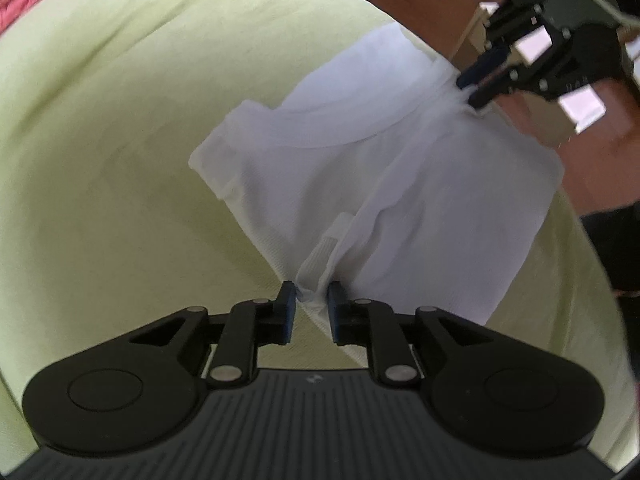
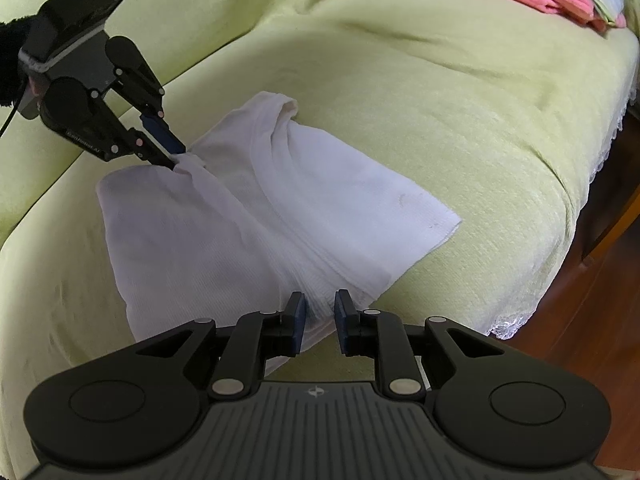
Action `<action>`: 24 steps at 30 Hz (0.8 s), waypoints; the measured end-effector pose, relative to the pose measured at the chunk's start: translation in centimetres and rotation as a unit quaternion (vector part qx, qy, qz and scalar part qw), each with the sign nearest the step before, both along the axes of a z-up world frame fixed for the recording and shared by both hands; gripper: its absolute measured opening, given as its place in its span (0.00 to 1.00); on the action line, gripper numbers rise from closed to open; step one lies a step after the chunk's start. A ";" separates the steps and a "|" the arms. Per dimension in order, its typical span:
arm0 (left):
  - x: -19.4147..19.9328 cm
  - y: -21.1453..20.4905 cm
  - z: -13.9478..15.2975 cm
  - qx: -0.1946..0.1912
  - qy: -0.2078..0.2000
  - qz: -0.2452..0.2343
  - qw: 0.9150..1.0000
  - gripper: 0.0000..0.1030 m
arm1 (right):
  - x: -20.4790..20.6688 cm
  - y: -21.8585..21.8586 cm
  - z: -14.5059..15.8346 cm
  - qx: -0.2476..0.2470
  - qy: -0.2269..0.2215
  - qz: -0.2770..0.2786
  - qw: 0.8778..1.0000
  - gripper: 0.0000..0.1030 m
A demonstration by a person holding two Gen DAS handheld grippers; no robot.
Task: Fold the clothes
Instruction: 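Lift the tank top with both grippers and fold it in half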
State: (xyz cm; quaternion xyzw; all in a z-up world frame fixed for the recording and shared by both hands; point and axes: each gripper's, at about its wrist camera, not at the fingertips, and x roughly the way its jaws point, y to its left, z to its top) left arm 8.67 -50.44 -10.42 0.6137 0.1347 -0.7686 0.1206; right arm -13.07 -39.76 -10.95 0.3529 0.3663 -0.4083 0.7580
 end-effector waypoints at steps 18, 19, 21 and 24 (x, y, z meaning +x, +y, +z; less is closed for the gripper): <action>-0.9 -0.4 6.0 -0.112 0.064 -0.026 0.991 0.03 | -3.5 -0.8 5.4 -0.083 -0.011 -0.039 0.996 0.03; -1.1 -0.7 6.5 -0.122 0.071 -0.027 0.990 0.03 | -3.8 -1.1 5.8 -0.088 -0.012 -0.045 0.995 0.03; -1.5 -1.5 7.2 -0.131 0.087 -0.027 0.987 0.03 | -4.5 -1.8 6.1 -0.089 -0.019 -0.055 0.994 0.04; -1.9 -2.9 6.1 -0.129 0.086 -0.021 0.988 0.03 | -5.1 -2.8 5.2 -0.070 -0.023 -0.061 0.995 0.04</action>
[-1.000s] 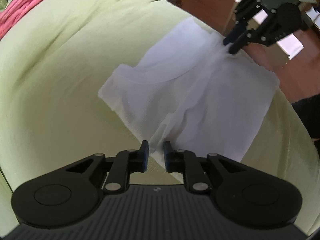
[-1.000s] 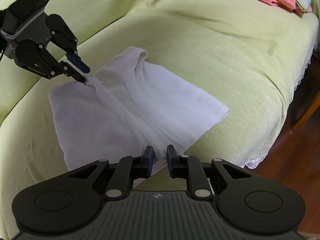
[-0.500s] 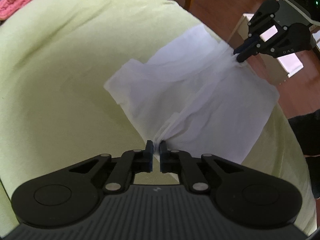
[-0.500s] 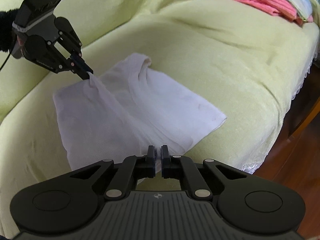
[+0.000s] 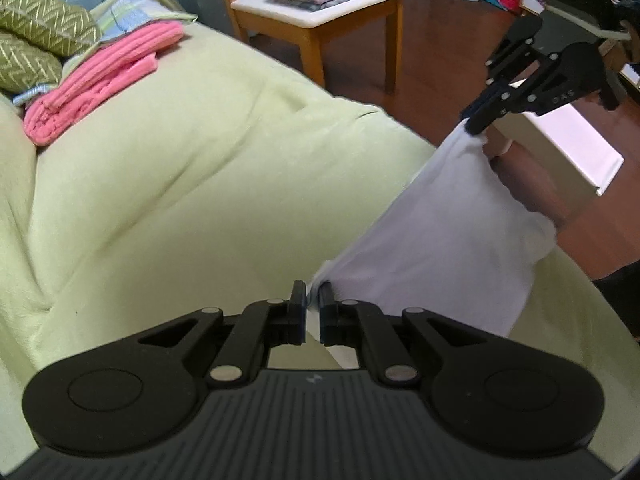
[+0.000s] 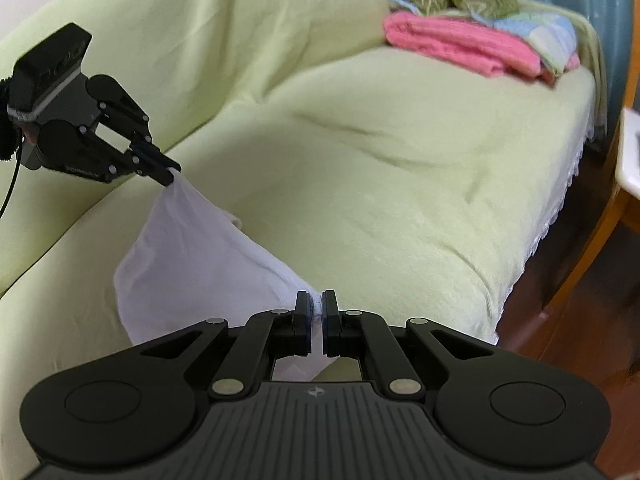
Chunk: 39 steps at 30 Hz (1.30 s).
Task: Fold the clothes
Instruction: 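Lift the tank top with both grippers and fold it in half, then open both grippers and release the folded tank top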
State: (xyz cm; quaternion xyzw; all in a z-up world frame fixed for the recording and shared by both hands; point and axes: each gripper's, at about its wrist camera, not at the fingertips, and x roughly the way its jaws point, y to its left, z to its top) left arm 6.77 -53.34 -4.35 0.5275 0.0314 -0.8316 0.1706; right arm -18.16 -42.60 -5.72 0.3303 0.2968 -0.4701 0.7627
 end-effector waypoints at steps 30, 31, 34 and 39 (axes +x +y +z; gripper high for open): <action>1.0 -1.8 -4.7 -0.035 -0.057 0.053 0.996 0.23 | -1.5 1.0 -2.7 0.085 0.004 -0.108 0.991 0.39; 1.6 -1.4 -4.2 -0.037 -0.057 0.064 0.996 0.22 | -1.1 2.2 -2.1 0.080 0.008 -0.106 0.991 0.39; 2.6 1.1 -2.4 -0.050 -0.056 0.065 0.995 0.17 | 0.2 6.1 -1.3 0.104 -0.055 -0.094 0.989 0.38; 1.9 9.5 -2.0 -0.078 -0.077 -0.058 0.992 0.16 | 5.4 11.2 -2.1 0.092 -0.006 -0.064 0.994 0.39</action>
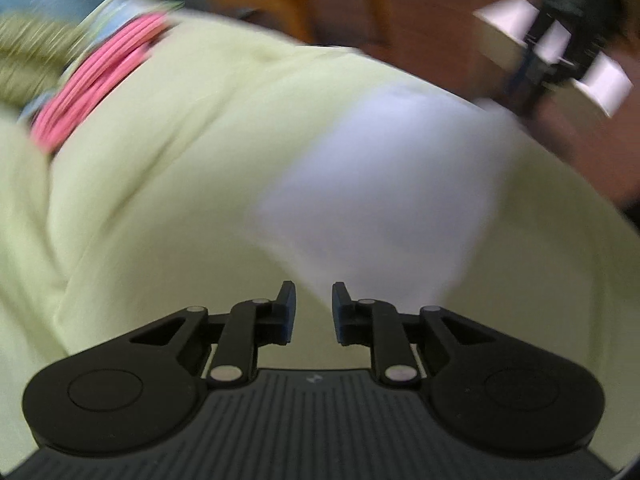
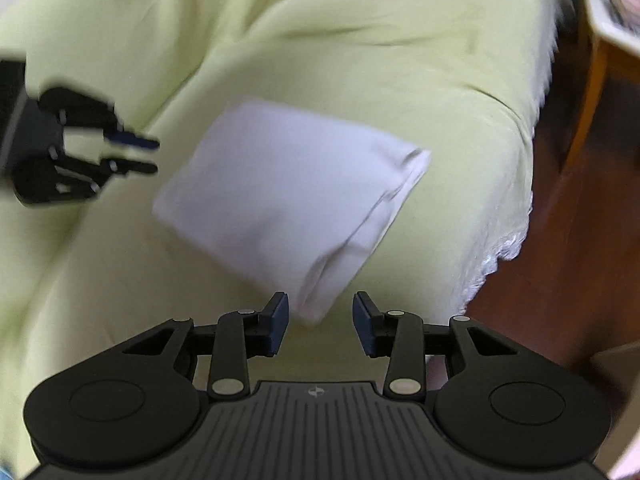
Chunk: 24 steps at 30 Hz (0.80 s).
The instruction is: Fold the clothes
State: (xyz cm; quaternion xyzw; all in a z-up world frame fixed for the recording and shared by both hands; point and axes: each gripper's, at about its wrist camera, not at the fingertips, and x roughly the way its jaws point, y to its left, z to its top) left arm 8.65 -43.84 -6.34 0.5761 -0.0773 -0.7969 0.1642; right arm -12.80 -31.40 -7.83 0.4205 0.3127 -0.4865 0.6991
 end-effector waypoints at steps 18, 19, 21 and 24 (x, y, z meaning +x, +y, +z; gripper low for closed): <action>1.1 9.7 -11.2 -0.242 -0.169 -0.286 0.911 0.07 | 12.4 7.4 -8.5 -0.246 0.474 0.278 0.799 0.03; 1.2 9.6 -11.3 -0.241 -0.170 -0.285 0.912 0.07 | 12.0 7.5 -7.5 -0.242 0.465 0.276 0.806 0.02; 1.3 9.1 -10.8 -0.227 -0.159 -0.283 0.918 0.07 | 11.5 7.5 -5.9 -0.235 0.458 0.275 0.812 0.02; 0.8 8.8 -9.6 -0.196 -0.140 -0.252 0.937 0.06 | 11.3 7.8 -5.2 -0.212 0.440 0.290 0.823 0.02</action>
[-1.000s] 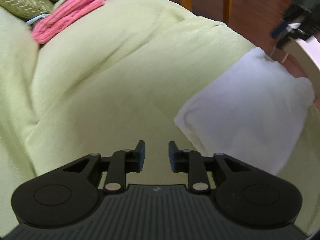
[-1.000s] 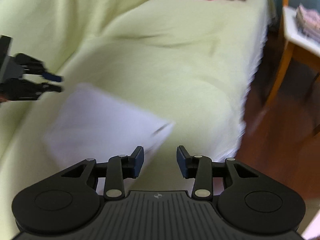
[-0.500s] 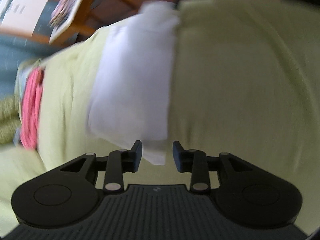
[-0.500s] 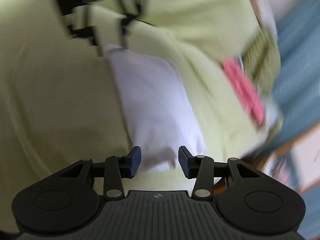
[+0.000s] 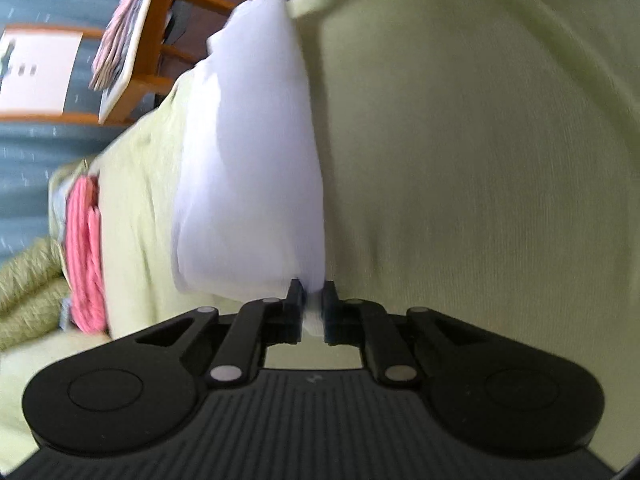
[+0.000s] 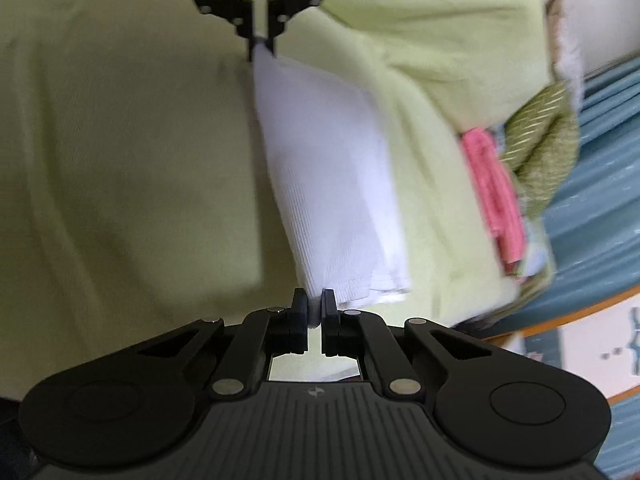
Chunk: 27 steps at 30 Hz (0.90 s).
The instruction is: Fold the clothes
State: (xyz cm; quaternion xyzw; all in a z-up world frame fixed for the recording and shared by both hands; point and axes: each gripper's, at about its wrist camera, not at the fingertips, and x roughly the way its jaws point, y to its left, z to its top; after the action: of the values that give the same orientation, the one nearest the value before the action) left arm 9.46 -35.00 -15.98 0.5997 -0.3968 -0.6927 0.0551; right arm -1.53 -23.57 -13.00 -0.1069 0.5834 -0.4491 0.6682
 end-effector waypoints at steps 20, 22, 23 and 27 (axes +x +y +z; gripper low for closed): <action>-5.1 -6.8 8.4 0.227 0.201 0.278 0.912 0.24 | -17.0 -11.9 3.4 0.189 -0.659 -0.424 0.591 0.32; -6.2 -7.9 8.2 0.248 0.227 0.303 0.892 0.24 | -17.1 -12.2 3.0 0.189 -0.669 -0.425 0.580 0.31; -6.5 -8.5 8.1 0.257 0.234 0.314 0.883 0.24 | -17.2 -11.9 2.6 0.192 -0.672 -0.425 0.575 0.31; -6.5 -9.2 6.8 0.269 0.236 0.346 0.867 0.24 | -17.2 -11.4 1.6 0.190 -0.680 -0.430 0.563 0.31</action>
State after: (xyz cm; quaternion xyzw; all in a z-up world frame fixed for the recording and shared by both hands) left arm 2.99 -44.21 -9.16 0.5085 0.0626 -0.8301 0.2199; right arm -18.77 -34.96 -11.44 0.6232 0.0051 -0.5021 0.5996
